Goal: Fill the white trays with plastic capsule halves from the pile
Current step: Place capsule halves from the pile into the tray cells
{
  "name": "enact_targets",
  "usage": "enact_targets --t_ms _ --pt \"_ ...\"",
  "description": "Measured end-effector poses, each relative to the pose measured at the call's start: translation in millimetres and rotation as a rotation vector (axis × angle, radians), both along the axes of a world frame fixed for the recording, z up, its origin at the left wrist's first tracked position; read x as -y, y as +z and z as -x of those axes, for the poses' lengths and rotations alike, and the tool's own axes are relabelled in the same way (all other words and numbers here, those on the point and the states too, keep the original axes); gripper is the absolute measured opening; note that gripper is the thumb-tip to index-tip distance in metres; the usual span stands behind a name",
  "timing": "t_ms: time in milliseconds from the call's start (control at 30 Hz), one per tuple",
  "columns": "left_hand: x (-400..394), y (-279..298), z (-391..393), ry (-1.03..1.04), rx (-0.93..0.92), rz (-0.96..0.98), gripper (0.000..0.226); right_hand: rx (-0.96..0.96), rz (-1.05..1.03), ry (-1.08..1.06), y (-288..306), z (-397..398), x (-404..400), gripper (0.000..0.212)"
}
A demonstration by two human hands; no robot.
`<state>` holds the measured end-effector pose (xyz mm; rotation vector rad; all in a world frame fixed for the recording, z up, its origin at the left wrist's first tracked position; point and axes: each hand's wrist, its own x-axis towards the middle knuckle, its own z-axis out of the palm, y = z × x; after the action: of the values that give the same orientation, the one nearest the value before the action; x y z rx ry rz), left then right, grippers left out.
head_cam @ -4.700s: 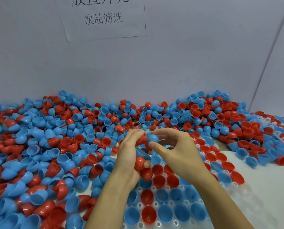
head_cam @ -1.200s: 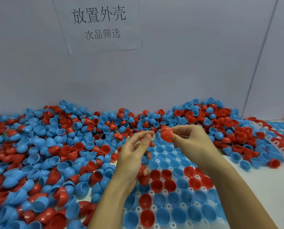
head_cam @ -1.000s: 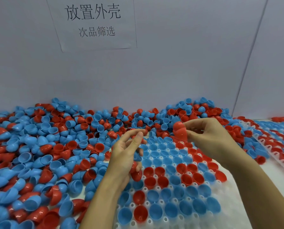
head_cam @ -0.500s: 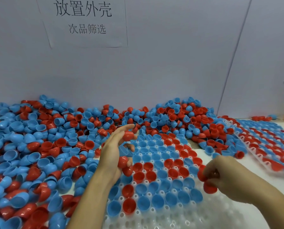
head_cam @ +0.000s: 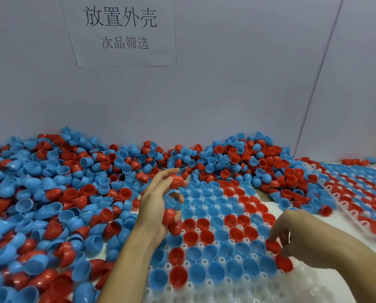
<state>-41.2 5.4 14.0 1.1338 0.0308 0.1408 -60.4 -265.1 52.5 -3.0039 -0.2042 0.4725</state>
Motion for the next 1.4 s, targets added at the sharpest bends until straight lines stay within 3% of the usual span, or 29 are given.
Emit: enact_targets --t_ms 167,333,400,567,667,767,933,1167,1267,1400 --pt "0 -2 0 -0.011 -0.004 -0.006 0.010 0.243 -0.192 0.116 21 -24 -33 0.031" --pt "0 -3 -2 -0.021 -0.001 -0.036 0.043 0.408 -0.762 0.211 4 -37 -95 0.029" --pt "0 -5 -2 -0.026 0.011 -0.062 0.052 0.463 -0.889 0.246 -9 -36 -109 0.034" --pt "4 -6 -1 0.076 0.150 -0.414 0.036 0.569 -1.102 0.223 -17 -38 -112 0.035" --pt "8 -6 1 0.116 0.232 -0.628 0.033 0.569 -1.112 0.223 -17 -37 -113 0.022" --pt "10 -5 4 0.146 0.280 -0.741 0.037 0.526 -1.135 0.202 -21 -37 -114 0.029" --pt "11 -4 3 0.138 0.258 -0.687 0.057 0.539 -1.232 0.146 -23 -41 -112 0.024" --pt "7 -2 0 0.134 0.272 -0.672 0.033 0.504 -1.255 0.104 -26 -45 -111 0.021" --pt "7 -3 -2 0.104 0.291 -0.713 0.018 0.505 -1.188 0.085 -28 -47 -109 0.020" --pt "7 -2 0 0.099 0.301 -0.717 0.016 0.534 -1.074 0.050 -30 -47 -108 0.019"
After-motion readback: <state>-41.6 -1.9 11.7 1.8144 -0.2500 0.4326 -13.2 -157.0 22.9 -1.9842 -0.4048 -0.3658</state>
